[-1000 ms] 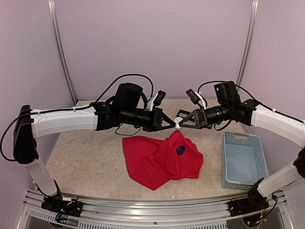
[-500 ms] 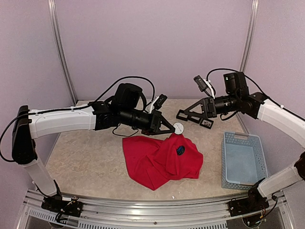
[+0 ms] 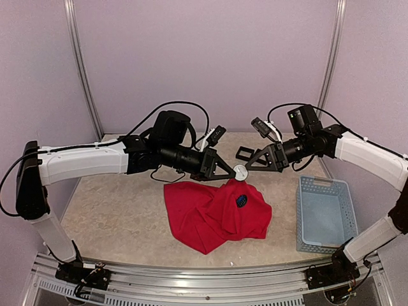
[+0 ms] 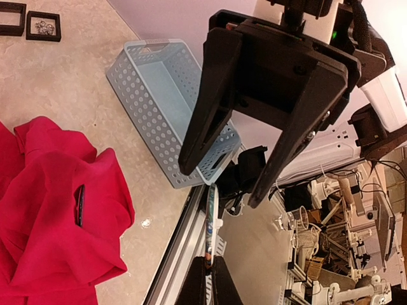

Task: Remove the brooch from the garment
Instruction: Pass from the left arm to the right

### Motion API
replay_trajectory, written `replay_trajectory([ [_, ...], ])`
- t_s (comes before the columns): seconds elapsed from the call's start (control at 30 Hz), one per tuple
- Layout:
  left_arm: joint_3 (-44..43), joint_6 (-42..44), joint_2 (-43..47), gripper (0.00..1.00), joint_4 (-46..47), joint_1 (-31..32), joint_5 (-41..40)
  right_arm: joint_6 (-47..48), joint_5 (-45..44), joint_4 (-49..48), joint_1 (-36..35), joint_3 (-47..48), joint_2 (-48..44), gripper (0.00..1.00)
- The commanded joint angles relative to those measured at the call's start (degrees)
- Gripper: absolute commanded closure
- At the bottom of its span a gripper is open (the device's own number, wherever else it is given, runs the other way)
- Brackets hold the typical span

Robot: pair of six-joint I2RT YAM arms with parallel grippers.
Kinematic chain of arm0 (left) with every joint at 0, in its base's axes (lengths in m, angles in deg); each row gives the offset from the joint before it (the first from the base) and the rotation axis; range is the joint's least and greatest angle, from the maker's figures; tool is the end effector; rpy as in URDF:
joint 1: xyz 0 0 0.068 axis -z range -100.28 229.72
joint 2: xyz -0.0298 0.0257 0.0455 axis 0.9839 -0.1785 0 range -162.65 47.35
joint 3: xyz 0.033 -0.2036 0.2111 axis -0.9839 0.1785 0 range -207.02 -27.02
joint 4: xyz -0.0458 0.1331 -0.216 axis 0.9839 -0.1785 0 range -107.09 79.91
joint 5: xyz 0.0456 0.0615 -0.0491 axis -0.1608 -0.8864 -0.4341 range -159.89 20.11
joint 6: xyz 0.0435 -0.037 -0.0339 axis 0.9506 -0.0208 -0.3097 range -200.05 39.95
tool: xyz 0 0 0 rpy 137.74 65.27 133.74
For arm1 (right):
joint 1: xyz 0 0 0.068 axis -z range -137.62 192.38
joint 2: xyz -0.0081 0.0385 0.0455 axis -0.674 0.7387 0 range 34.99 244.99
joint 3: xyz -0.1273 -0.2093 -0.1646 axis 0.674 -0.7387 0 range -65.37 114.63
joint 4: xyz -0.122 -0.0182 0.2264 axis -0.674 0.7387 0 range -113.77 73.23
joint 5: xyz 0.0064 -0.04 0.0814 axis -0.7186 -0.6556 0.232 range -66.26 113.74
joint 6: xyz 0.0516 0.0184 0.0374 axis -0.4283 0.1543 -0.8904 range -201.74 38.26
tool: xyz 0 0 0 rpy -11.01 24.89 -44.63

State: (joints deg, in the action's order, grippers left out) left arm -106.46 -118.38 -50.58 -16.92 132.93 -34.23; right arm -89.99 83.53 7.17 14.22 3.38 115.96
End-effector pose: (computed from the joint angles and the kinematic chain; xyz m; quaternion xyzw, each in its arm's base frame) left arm 0.2227 -0.3490 0.3283 0.2665 0.7763 -0.5454 0.1699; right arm 0.2400 0.1800 0.3358 -0.3326 0.7494 0.5420 0.1844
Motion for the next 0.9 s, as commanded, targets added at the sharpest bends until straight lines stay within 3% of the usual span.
replay_trajectory([
  [0.0,-1.72,1.41,-0.07,1.0,0.5,0.49,0.9,1.14,2.88,2.13,0.04,1.01,0.81,0.67],
  [0.17,-1.77,1.5,-0.1,1.0,0.5,0.48,0.92,1.06,4.29,1.99,0.11,0.79,1.29,0.75],
  [0.4,-1.9,1.68,-0.2,1.0,0.47,0.57,1.07,1.21,4.73,2.02,0.1,-0.02,1.97,0.77],
  [0.73,-2.56,1.85,-0.58,1.0,0.24,0.45,1.26,1.04,5.84,1.6,-0.03,0.31,3.38,0.87],
  [0.87,-2.73,1.83,-0.81,1.0,0.0,0.4,1.35,1.04,5.65,1.2,-0.05,0.47,3.17,0.97],
])
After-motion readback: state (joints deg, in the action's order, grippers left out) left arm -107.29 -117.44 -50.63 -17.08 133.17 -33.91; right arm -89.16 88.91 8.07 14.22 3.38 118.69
